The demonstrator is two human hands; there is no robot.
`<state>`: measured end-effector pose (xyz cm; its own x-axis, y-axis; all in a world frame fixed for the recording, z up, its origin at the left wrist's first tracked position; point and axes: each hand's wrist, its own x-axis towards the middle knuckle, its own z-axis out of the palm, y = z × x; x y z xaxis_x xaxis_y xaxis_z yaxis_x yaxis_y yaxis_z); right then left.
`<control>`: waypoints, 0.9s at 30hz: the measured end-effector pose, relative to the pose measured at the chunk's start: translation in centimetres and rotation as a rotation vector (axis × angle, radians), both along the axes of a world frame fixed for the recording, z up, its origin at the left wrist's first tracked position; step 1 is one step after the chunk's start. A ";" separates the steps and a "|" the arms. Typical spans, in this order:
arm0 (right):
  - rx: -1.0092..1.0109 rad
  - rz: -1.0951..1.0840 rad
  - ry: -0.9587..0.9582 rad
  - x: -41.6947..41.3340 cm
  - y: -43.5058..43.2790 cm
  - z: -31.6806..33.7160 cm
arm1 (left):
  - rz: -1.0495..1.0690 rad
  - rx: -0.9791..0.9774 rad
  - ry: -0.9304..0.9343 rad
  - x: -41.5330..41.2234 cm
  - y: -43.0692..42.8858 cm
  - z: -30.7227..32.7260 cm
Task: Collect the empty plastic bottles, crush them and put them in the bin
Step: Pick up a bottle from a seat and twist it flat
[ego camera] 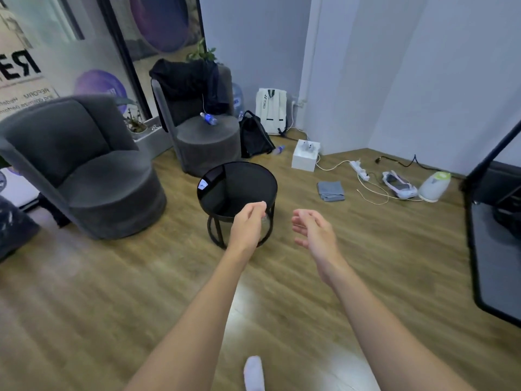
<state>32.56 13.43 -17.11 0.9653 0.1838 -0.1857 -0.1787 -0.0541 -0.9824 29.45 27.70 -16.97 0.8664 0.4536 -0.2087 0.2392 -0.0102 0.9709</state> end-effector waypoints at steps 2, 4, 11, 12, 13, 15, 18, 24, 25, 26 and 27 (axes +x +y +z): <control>-0.023 -0.018 0.015 4.4 0.8 -0.7 | -0.020 -0.024 0.022 5.2 0.4 -1.3; -0.047 -0.035 0.027 8.5 1.3 -1.0 | -0.049 -0.049 0.032 10.2 0.5 -1.9; -0.100 -0.085 0.035 24.6 1.6 -1.1 | -0.130 -0.054 0.049 27.2 0.5 -1.8; -0.100 -0.091 0.037 26.9 1.4 -1.4 | -0.139 -0.053 0.054 29.5 0.5 -2.1; -0.102 -0.096 0.042 29.1 1.3 -1.8 | -0.143 -0.050 0.064 31.9 0.5 -2.6; -0.106 -0.088 0.043 34.1 1.1 -2.7 | -0.134 -0.044 0.078 37.1 0.3 -3.4; -0.100 -0.058 0.042 41.6 1.0 -3.3 | -0.095 -0.044 0.088 44.4 0.0 -4.3; -0.165 0.054 0.011 58.3 -0.1 -2.5 | -0.034 -0.011 0.119 58.3 -0.3 -3.6; -0.191 0.067 0.009 60.9 0.2 -2.3 | -0.020 -0.003 0.125 60.5 0.2 -3.6; -0.212 0.085 0.006 63.4 0.6 -2.3 | -0.001 0.000 0.134 62.5 0.8 -3.6; -0.225 0.109 -0.001 65.7 1.2 -2.2 | 0.020 0.001 0.137 64.5 1.5 -3.6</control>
